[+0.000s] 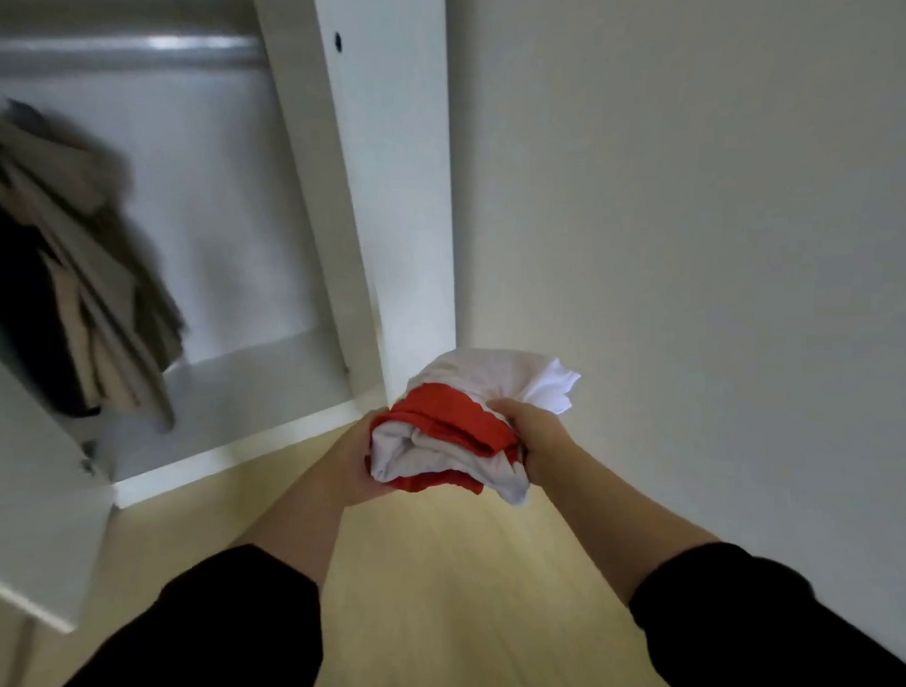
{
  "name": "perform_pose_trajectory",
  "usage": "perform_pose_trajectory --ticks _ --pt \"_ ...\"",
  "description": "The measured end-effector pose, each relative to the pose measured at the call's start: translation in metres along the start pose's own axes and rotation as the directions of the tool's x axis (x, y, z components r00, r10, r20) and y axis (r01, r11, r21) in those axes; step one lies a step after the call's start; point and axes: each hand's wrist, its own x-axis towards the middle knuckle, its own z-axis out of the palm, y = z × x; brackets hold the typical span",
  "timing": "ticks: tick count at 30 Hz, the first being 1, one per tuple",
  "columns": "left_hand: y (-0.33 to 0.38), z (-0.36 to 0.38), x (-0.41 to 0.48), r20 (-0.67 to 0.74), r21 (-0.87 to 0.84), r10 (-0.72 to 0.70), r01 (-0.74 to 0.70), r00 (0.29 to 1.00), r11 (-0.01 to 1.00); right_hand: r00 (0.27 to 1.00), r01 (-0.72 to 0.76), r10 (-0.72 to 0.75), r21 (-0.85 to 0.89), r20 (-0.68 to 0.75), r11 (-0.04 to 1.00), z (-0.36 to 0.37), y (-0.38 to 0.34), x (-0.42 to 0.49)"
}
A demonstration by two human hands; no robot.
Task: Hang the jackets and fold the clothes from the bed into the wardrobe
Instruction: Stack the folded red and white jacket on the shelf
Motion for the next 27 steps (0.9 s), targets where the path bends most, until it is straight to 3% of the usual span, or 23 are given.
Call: perform_pose_trajectory --ticks 5,10,13,18,22,27 --pt "0.159 -0.085 -0.071 -0.263 -0.177 0.059 -0.108 0.963 0.978 0.981 0.151 -0.135 -0.113 0.143 0.982 0.144 -0.150 -0.065" --pt "0.293 -0.155 -0.151 -0.164 -0.156 0.199 -0.225 0.966 0.962 0.920 0.247 -0.222 -0.041 0.322 0.968 0.255 -0.261 -0.115" --pt "0.348 -0.211 -0.167 -0.207 -0.204 0.184 -0.226 0.961 0.952 0.866 0.293 -0.261 -0.011 0.426 0.956 0.312 -0.302 -0.126" --pt "0.414 -0.280 -0.145 -0.175 -0.103 0.264 -0.284 0.949 0.953 0.802 0.475 -0.392 -0.084 0.451 0.876 0.393 -0.346 -0.094" --pt "0.458 -0.321 -0.091 -0.294 -0.118 0.386 -0.434 0.874 0.893 0.806 0.528 -0.441 -0.143 0.395 0.837 0.448 -0.375 -0.035" --pt "0.517 -0.361 -0.013 -0.451 -0.099 0.405 -0.495 0.795 0.863 0.762 0.588 -0.500 -0.116 0.412 0.800 0.512 -0.427 0.061"
